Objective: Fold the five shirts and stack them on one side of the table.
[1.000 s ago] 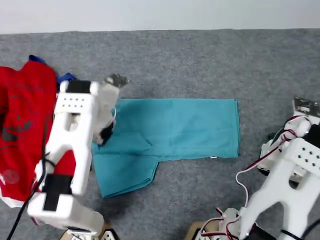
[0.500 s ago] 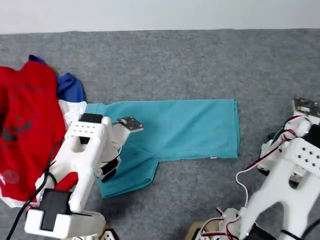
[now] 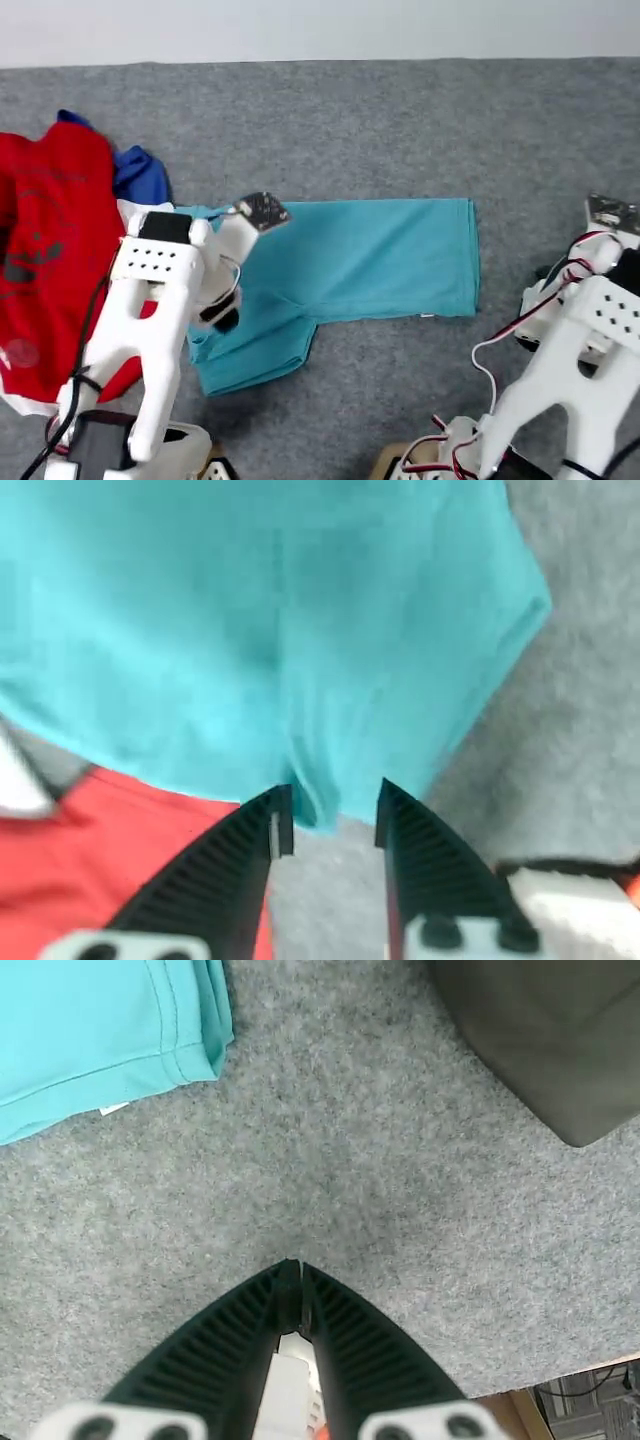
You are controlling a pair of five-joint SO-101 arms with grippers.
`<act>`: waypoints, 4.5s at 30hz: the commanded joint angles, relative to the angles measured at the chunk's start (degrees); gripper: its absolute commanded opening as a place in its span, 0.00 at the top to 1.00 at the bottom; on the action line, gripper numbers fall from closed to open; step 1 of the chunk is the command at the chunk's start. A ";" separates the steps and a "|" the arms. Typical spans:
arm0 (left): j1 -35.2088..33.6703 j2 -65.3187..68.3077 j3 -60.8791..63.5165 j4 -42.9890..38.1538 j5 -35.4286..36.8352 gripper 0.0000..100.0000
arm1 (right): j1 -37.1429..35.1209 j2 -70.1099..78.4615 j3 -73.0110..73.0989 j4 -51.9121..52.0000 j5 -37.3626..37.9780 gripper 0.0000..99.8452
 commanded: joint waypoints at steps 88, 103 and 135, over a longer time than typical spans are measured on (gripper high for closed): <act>18.46 1.85 15.08 -28.57 10.11 1.00 | 0.48 -1.36 3.96 -0.13 7.91 0.99; 34.29 1.05 16.75 -21.89 12.48 1.00 | 0.48 -1.71 3.96 0.40 7.91 0.99; -5.63 -16.62 -17.45 9.93 10.64 1.00 | -20.70 -1.71 -0.44 1.63 18.20 0.99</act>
